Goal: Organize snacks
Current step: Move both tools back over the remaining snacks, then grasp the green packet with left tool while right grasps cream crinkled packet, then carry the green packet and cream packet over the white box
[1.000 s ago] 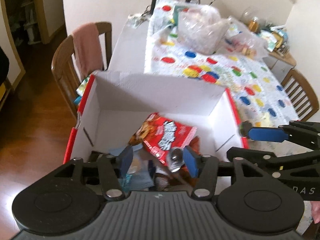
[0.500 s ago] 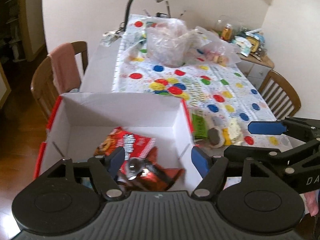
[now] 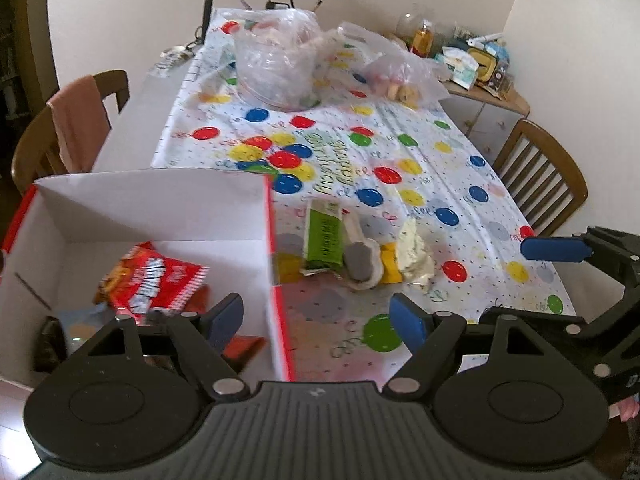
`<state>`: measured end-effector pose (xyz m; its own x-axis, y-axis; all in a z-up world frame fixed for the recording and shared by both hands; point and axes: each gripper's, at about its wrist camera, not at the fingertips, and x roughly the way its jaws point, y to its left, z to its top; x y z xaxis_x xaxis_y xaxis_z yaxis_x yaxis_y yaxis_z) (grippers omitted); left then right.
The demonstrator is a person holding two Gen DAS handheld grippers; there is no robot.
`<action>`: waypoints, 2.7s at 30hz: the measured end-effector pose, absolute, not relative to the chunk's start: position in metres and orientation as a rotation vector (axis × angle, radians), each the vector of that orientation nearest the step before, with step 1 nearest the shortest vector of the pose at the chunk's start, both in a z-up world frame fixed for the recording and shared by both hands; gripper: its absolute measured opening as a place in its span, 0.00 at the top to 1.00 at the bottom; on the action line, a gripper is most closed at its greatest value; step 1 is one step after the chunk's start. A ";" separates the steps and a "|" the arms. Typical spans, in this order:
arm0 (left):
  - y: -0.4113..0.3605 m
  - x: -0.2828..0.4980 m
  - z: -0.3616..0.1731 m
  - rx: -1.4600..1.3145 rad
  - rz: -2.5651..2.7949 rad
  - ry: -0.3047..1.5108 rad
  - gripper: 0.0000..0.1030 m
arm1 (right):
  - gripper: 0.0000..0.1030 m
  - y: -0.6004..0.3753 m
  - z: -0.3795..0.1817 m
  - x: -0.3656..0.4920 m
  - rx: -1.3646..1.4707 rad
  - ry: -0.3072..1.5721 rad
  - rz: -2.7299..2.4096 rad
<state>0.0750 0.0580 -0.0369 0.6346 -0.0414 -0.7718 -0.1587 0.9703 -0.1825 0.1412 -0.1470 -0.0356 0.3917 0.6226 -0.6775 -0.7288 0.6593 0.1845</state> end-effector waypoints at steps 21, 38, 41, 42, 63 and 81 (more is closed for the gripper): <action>0.017 0.191 -0.074 -0.263 0.149 0.986 0.22 | 0.04 -0.188 -0.100 0.239 -0.419 0.837 1.011; 0.015 0.291 -0.134 -0.106 0.220 1.232 0.32 | 0.24 -0.169 -0.142 0.268 -0.461 0.906 1.098; 0.019 0.292 -0.140 -0.114 0.238 1.234 0.37 | 0.26 -0.167 -0.146 0.270 -0.457 0.907 1.102; 0.021 0.293 -0.142 -0.115 0.247 1.234 0.38 | 0.27 -0.166 -0.146 0.271 -0.459 0.904 1.103; 0.039 0.301 -0.163 -0.175 0.239 1.256 0.58 | 0.61 -0.149 -0.166 0.278 -0.493 0.893 1.097; 0.041 0.245 -0.129 -0.288 0.247 1.171 0.58 | 0.73 -0.183 -0.133 0.252 -0.355 0.889 0.967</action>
